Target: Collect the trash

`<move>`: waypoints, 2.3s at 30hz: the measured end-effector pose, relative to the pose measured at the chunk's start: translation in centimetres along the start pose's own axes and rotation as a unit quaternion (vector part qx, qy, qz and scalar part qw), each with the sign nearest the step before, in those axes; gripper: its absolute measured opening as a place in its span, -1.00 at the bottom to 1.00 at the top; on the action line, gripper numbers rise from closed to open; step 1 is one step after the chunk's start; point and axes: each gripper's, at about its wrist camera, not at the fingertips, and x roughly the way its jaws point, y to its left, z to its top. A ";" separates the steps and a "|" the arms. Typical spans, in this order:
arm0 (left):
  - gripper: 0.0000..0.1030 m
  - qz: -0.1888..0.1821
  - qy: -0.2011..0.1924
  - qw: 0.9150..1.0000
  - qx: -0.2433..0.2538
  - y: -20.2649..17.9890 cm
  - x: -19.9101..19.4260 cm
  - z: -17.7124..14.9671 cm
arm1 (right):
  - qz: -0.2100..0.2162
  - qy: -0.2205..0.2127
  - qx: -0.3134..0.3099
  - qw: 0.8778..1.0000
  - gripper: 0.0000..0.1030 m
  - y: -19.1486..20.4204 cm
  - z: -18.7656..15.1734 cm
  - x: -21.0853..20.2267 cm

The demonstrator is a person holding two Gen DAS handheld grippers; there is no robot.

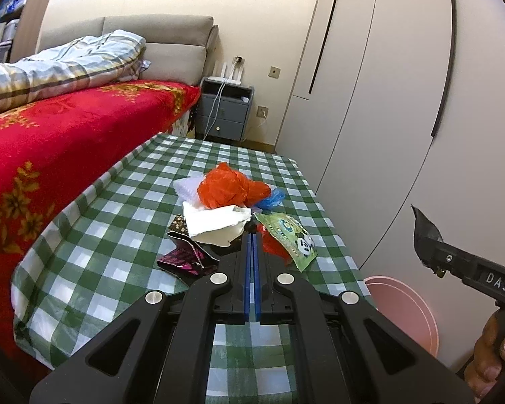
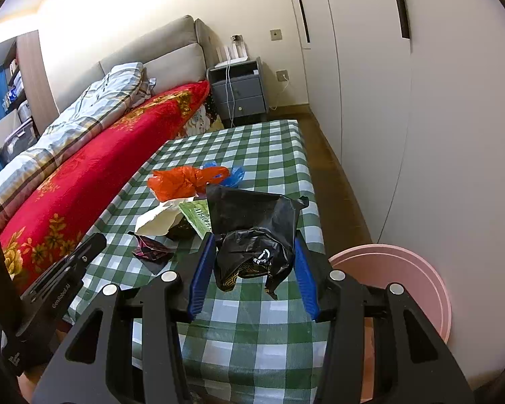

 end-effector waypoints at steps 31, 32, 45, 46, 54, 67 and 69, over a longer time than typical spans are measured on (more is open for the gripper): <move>-0.73 0.075 0.107 0.989 -0.064 3.7 9.7 -1.2 | 0.013 0.031 0.005 0.999 -0.11 0.1 -0.6 4.2; -0.80 0.080 0.108 0.989 -0.065 3.8 9.4 -1.2 | 0.011 0.030 0.005 0.999 -0.11 0.1 -0.7 4.1; -1.00 0.102 0.081 0.991 -0.040 4.1 4.4 -0.4 | 0.007 0.010 -0.003 1.000 -0.11 0.6 -0.9 2.1; -1.00 0.101 0.078 0.991 -0.037 4.0 4.1 -0.4 | 0.006 0.008 -0.003 1.000 -0.11 0.6 -1.0 1.9; -1.00 0.098 0.051 0.994 -0.009 3.1 1.0 0.1 | 0.000 -0.006 -0.004 1.000 -0.11 0.6 -1.2 -0.3; -1.00 0.075 0.014 0.997 0.023 0.8 -1.6 0.8 | -0.009 -0.021 -0.010 1.000 -0.11 0.6 -1.2 -2.2; -1.00 0.069 0.012 0.997 0.025 0.4 -1.9 0.9 | -0.010 -0.023 -0.010 1.000 -0.11 0.6 -1.2 -2.4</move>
